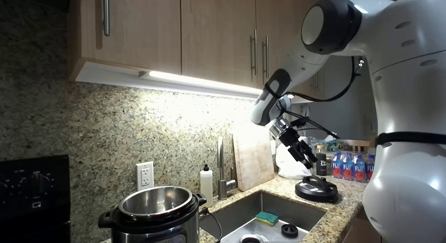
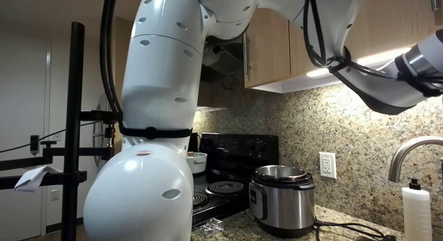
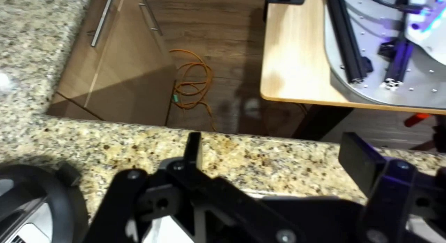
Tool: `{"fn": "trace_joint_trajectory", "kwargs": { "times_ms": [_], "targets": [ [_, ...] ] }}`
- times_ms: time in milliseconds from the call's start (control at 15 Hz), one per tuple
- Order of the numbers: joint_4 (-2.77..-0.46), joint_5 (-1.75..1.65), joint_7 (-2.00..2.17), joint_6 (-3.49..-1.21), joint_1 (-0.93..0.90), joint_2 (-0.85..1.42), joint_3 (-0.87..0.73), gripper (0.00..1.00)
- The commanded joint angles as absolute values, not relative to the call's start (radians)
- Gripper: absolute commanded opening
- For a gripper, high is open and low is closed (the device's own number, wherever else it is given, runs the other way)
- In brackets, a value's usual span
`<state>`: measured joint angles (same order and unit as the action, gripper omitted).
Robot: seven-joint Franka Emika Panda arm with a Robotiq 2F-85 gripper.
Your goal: Uncover the cooker and put the lid on the counter
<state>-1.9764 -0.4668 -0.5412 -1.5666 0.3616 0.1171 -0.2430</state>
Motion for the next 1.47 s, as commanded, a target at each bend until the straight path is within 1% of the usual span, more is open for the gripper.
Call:
{"fn": "trace_joint_trajectory", "kwargs": {
  "times_ms": [0,200,400,933,1400],
  "targets": [
    [-2.048,-0.317,-0.527,-1.559,0.356,-0.023,-0.264,1.0],
    [-2.094,-0.238,-0.492,-1.609,0.35,-0.127,-0.288,1.0],
    [-2.135,-0.234,-0.46,-1.665,0.334,-0.203,-0.296,1.0],
    [-2.231,-0.229,-0.379,-1.827,0.284,-0.349,-0.298,1.0],
    [-2.274,-0.213,-0.347,-1.954,0.278,-0.46,-0.312,1.0]
  ]
}}
